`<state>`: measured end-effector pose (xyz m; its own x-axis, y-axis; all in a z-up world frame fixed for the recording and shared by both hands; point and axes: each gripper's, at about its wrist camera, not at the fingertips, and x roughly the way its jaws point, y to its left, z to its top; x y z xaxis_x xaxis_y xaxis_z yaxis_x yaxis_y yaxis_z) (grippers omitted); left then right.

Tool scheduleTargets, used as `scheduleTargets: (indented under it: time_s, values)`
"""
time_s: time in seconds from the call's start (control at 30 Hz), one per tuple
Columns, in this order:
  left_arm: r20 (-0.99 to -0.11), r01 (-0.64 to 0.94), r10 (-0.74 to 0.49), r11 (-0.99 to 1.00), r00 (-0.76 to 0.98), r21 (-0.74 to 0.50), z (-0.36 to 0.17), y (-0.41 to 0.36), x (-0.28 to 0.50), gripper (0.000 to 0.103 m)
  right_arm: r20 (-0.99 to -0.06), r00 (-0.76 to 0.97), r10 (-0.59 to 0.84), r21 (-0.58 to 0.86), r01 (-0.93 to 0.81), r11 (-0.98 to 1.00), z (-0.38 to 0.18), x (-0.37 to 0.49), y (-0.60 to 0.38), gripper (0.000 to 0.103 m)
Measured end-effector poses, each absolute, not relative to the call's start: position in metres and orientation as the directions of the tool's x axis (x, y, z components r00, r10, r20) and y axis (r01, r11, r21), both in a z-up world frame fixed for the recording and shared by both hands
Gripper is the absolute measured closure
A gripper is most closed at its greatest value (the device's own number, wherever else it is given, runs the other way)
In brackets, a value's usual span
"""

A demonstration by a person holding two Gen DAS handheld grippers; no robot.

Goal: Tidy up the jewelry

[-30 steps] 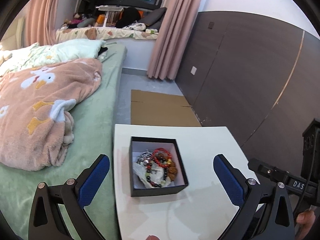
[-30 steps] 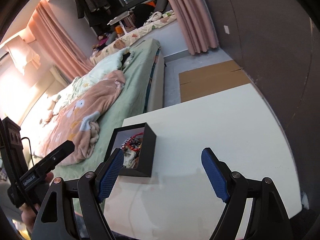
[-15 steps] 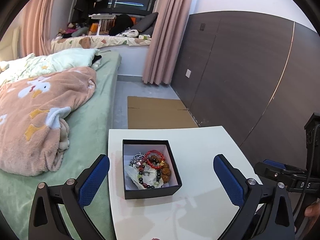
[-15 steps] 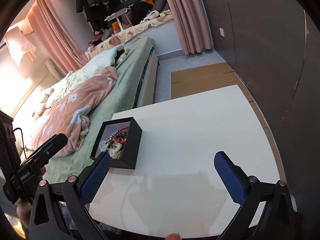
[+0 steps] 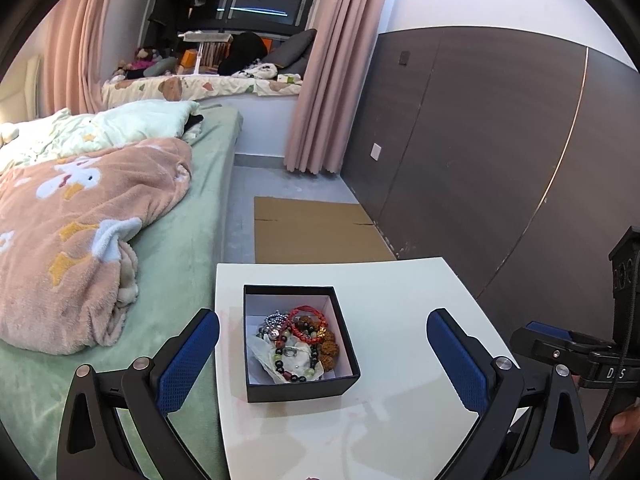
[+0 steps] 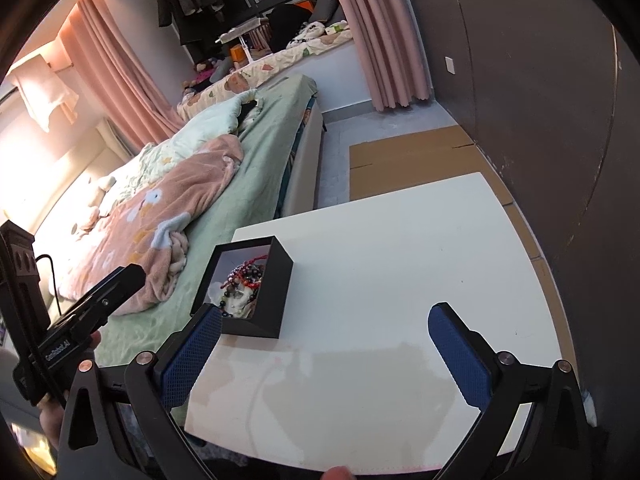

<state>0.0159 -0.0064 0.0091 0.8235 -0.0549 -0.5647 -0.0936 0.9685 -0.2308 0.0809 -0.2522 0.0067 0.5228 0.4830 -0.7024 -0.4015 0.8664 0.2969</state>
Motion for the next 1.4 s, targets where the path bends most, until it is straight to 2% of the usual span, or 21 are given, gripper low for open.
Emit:
scheduleTargets:
  time_s: [1.4]
  values:
    - [-0.566,-0.081,-0.055,0.974,0.822,-0.213,0.011,-0.015,0.015,0.000,-0.688,0.560,0.462,0.277,-0.386,0.880,0.019,0.078,-0.258,0.000]
